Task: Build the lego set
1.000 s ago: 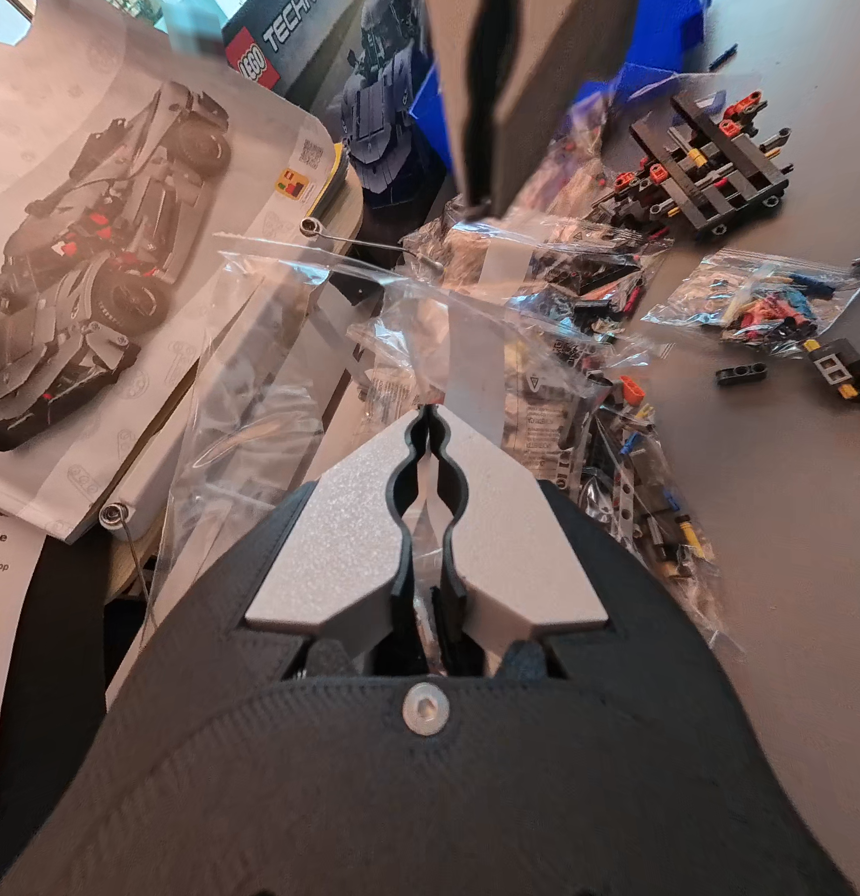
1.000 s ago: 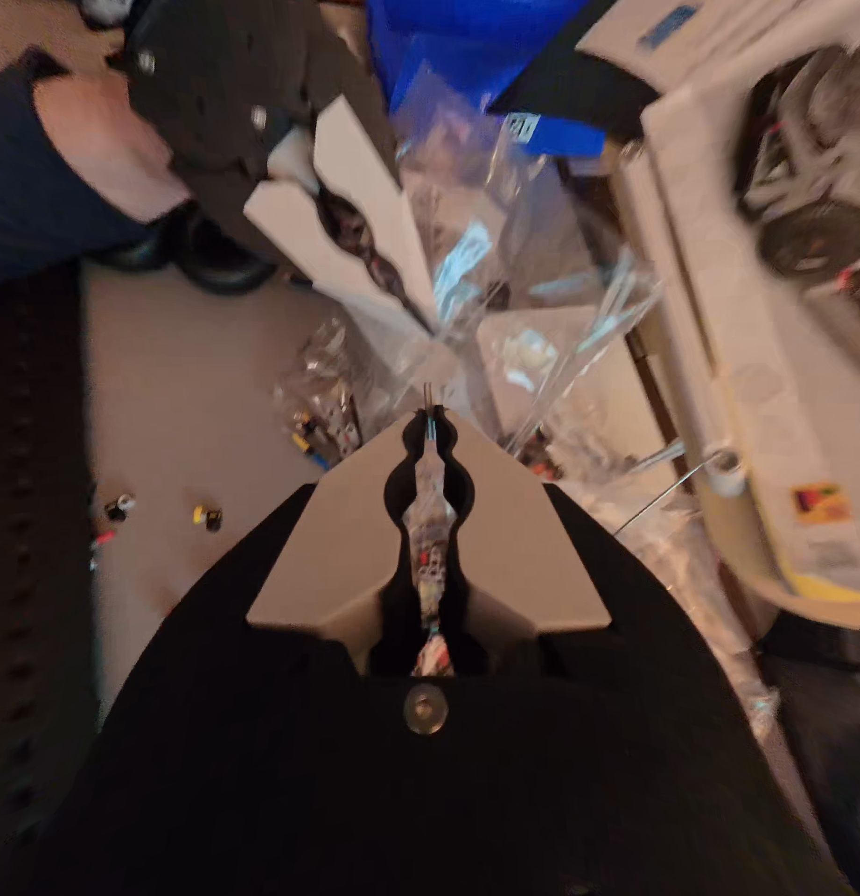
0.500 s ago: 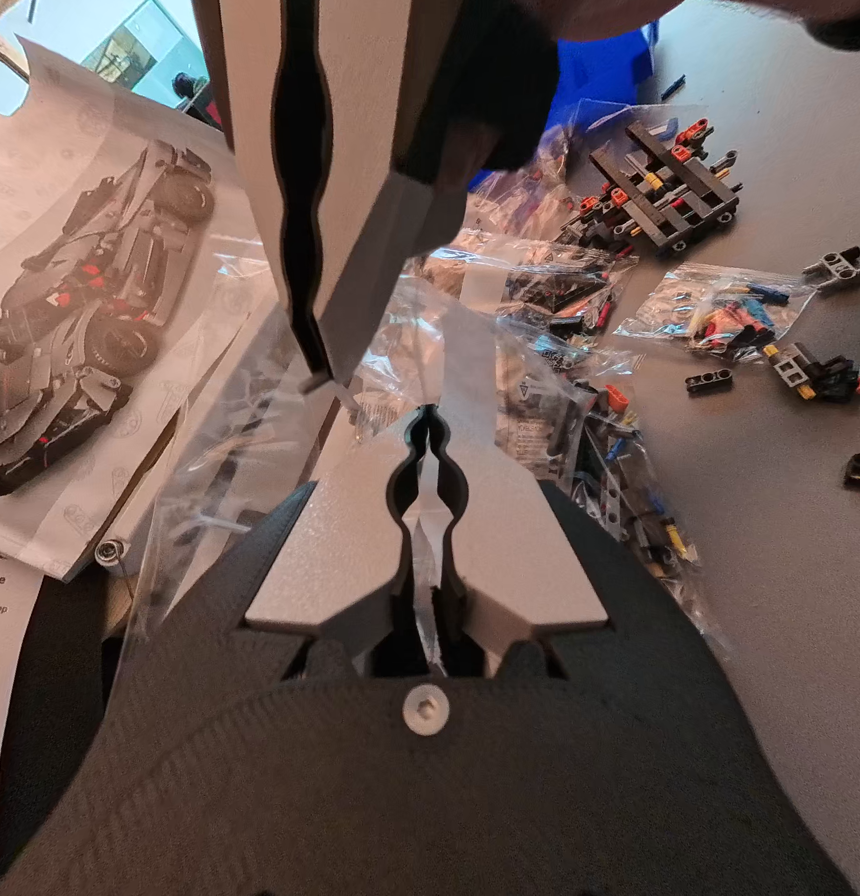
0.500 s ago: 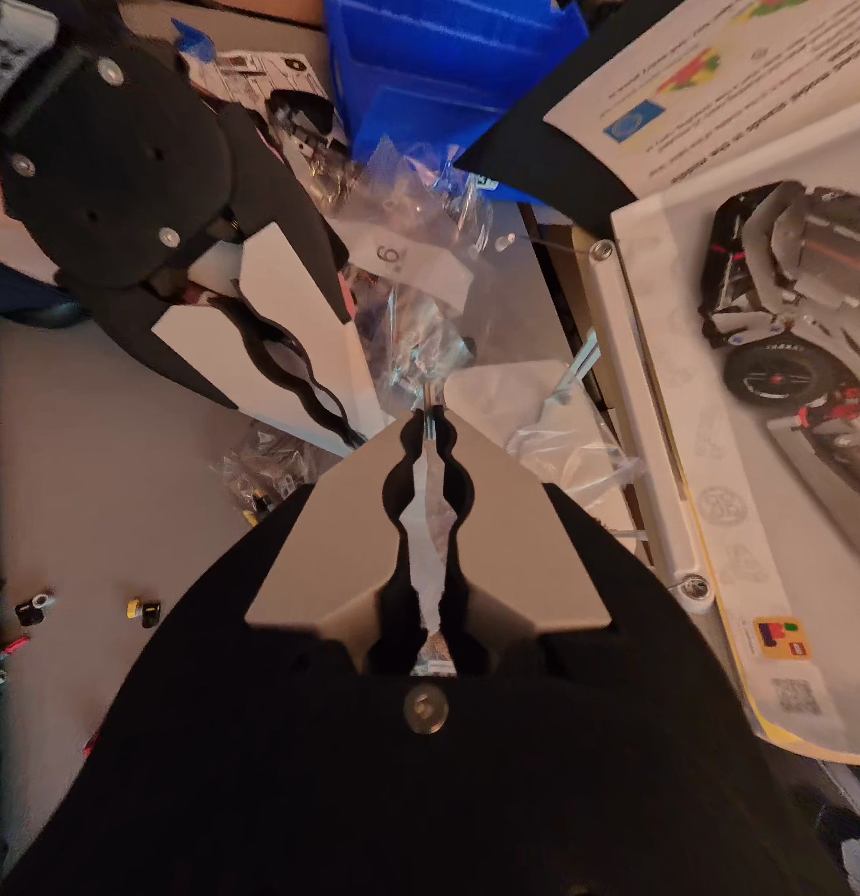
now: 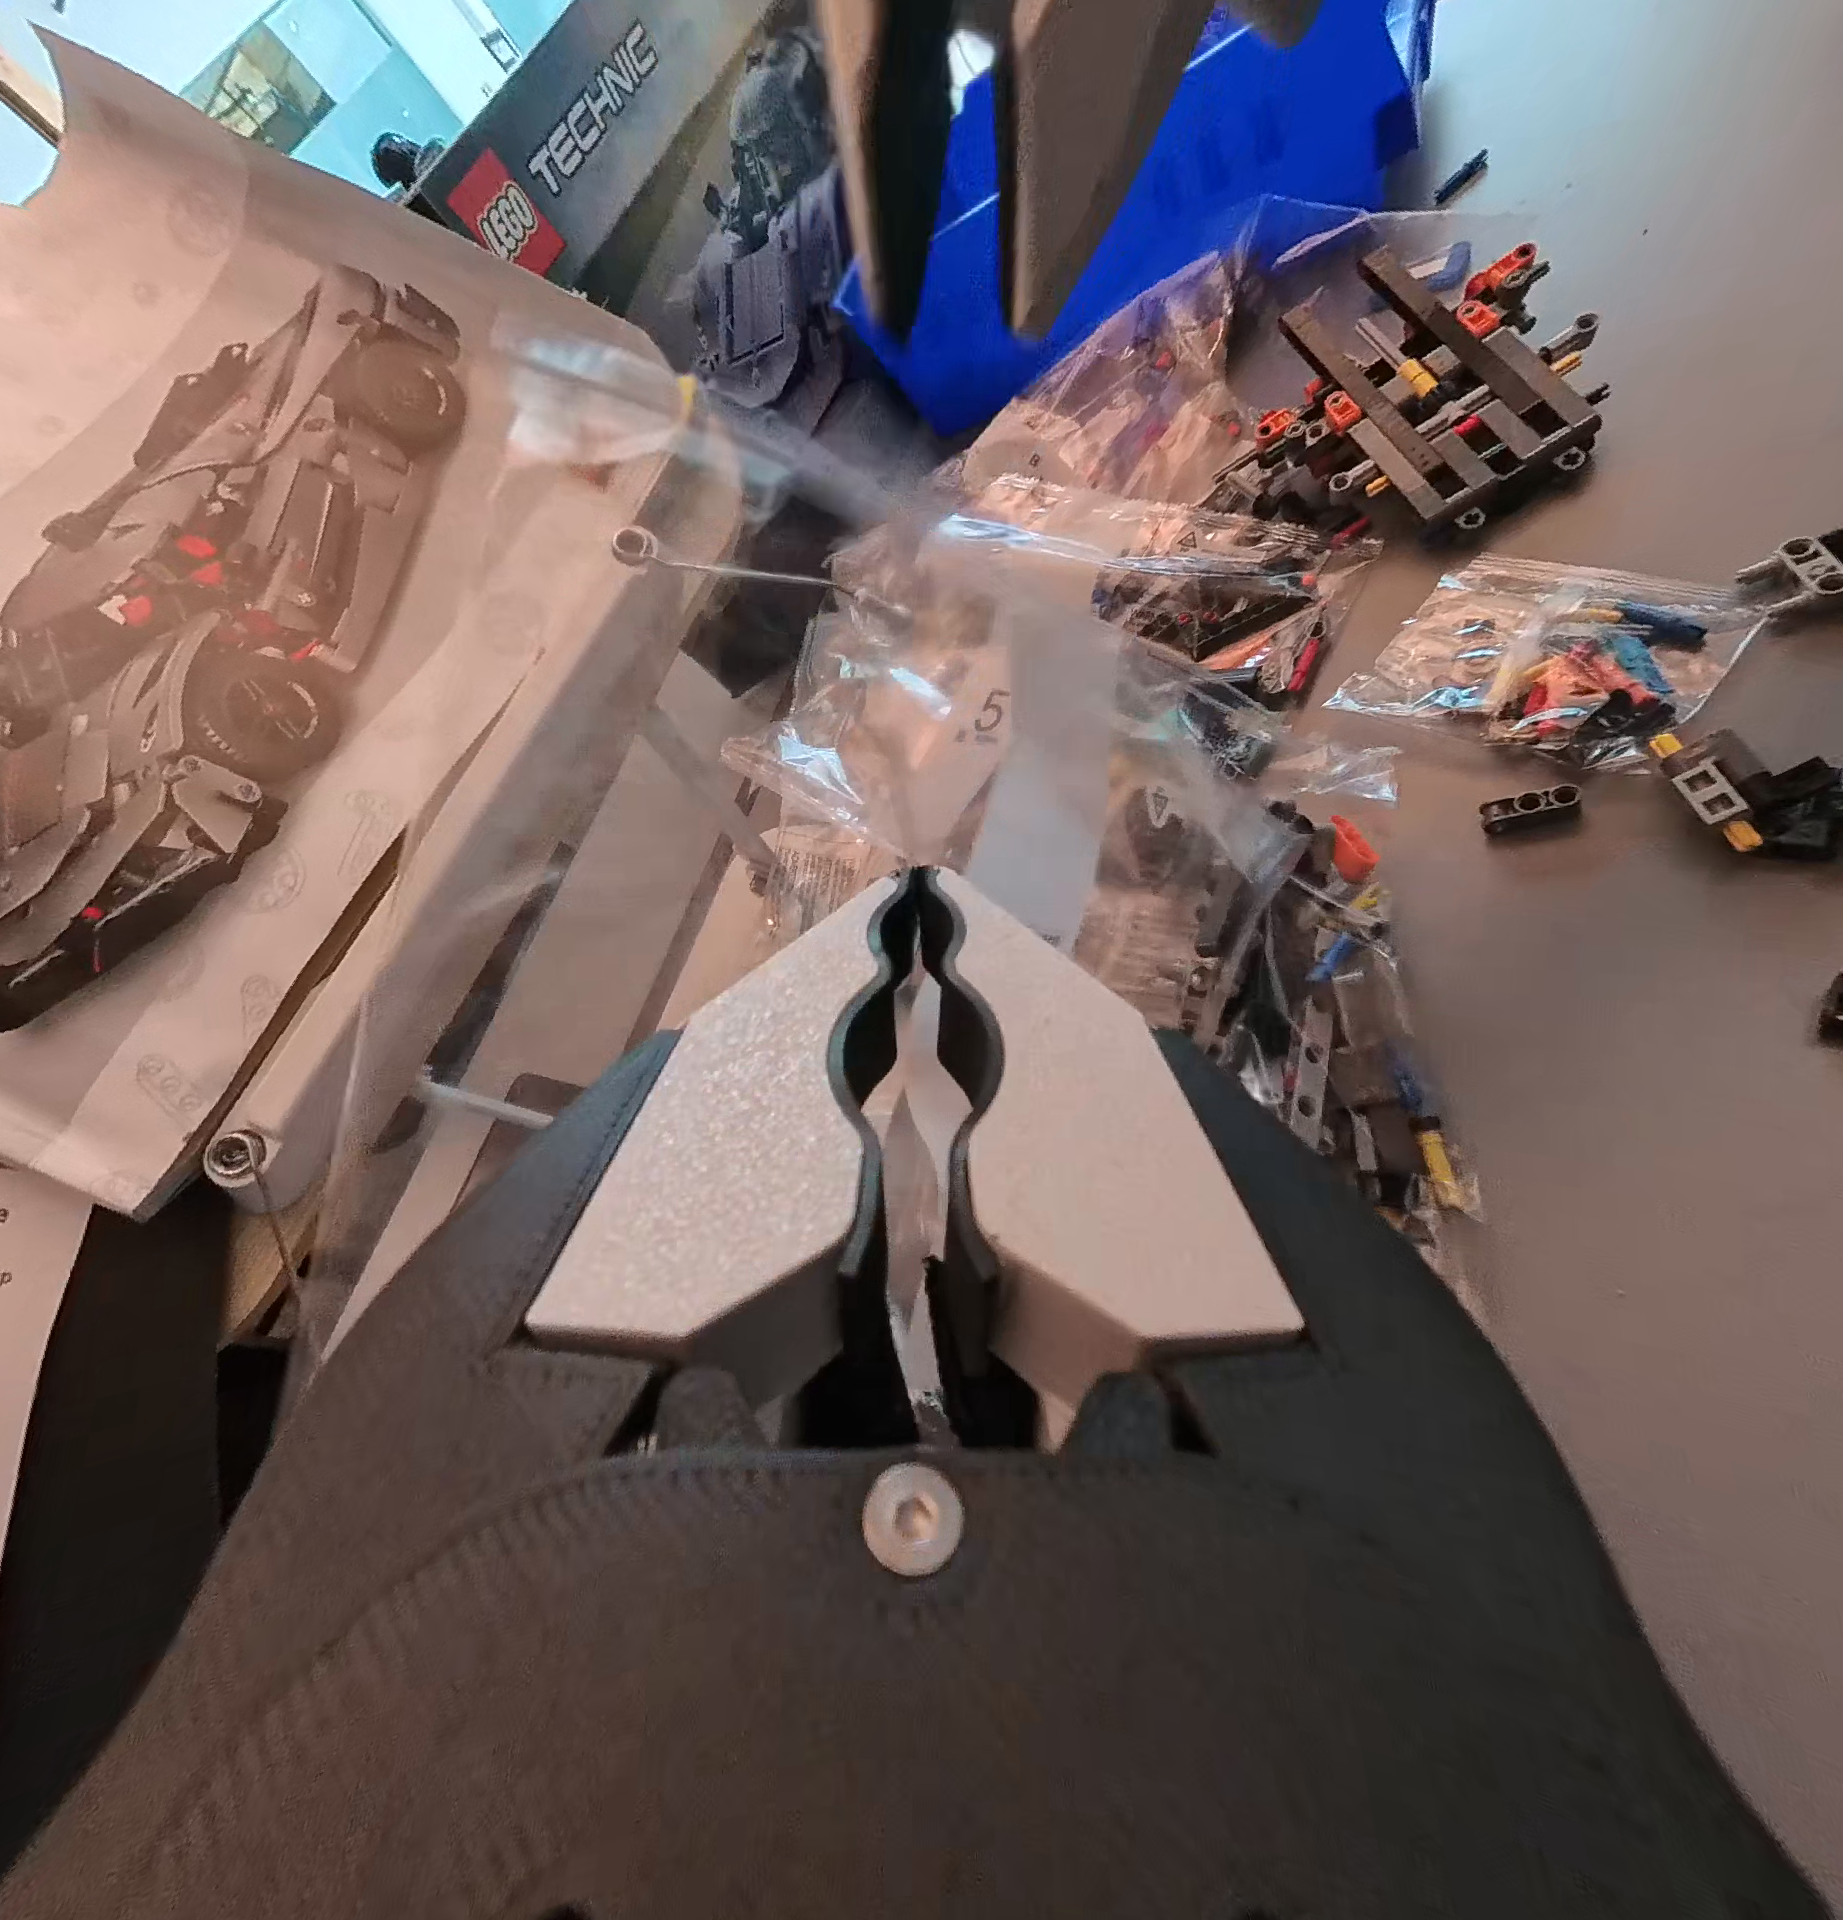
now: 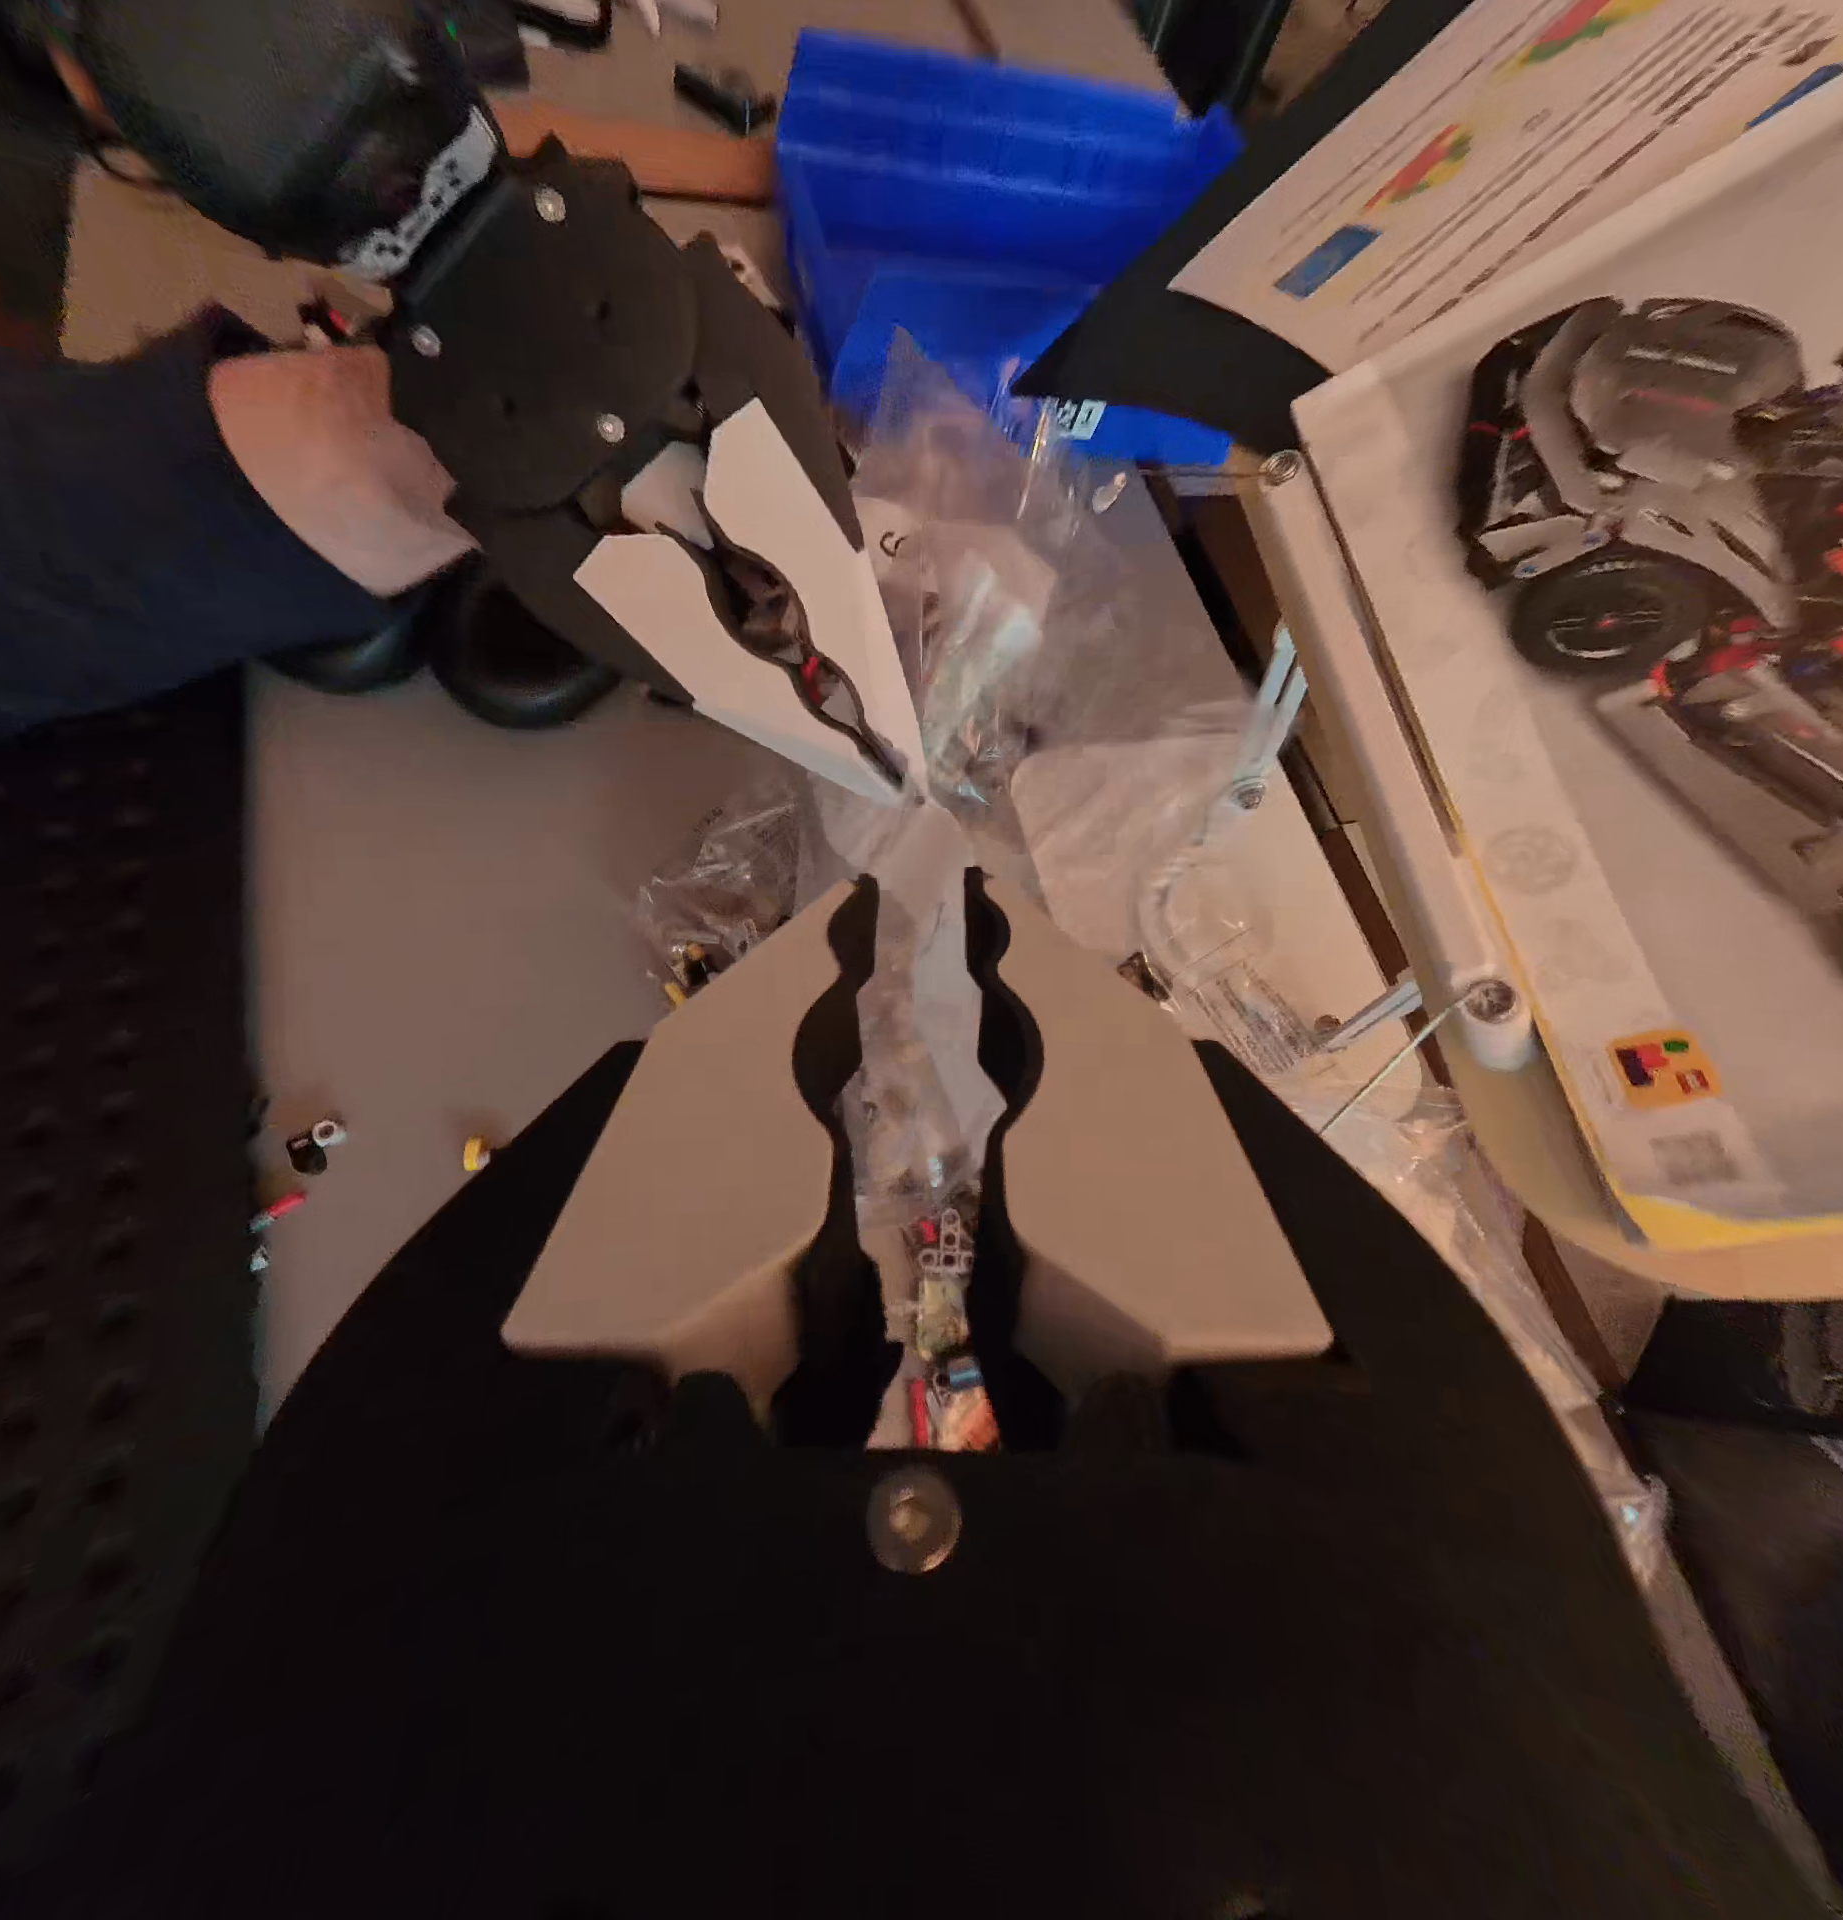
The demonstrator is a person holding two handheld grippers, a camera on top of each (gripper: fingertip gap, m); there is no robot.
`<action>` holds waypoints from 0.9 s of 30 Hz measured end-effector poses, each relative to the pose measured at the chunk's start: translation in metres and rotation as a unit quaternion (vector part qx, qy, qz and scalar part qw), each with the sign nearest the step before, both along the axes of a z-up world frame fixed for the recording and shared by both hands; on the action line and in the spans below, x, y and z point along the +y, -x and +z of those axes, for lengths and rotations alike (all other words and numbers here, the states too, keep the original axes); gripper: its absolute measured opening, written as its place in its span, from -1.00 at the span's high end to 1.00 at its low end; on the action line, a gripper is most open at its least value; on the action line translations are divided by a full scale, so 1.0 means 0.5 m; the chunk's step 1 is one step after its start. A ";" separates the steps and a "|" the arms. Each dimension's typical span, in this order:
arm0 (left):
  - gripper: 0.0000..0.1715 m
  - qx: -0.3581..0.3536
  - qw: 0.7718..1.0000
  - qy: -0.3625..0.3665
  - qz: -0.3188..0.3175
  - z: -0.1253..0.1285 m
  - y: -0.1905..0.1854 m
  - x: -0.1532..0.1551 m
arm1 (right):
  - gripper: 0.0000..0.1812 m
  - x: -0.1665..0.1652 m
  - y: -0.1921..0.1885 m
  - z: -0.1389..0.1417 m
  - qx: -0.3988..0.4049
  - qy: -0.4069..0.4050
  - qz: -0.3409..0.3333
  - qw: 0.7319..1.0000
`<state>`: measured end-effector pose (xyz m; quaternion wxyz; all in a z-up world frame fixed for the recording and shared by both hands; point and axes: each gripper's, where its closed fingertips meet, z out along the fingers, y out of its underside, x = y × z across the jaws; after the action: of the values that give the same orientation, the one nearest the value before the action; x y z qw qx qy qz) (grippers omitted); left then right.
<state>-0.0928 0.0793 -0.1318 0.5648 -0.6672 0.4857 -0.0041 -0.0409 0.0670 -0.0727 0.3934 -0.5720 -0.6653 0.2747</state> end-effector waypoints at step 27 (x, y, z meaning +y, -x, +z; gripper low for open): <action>1.00 0.003 1.000 0.005 0.015 -0.008 0.012 0.008 | 0.91 -0.074 -0.137 -0.411 -0.360 0.161 -0.052 0.918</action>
<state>-0.0986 0.0835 -0.1357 0.5604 -0.6772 0.4768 0.0041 0.0274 0.0301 -0.2780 0.0433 -0.7214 -0.6781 0.1334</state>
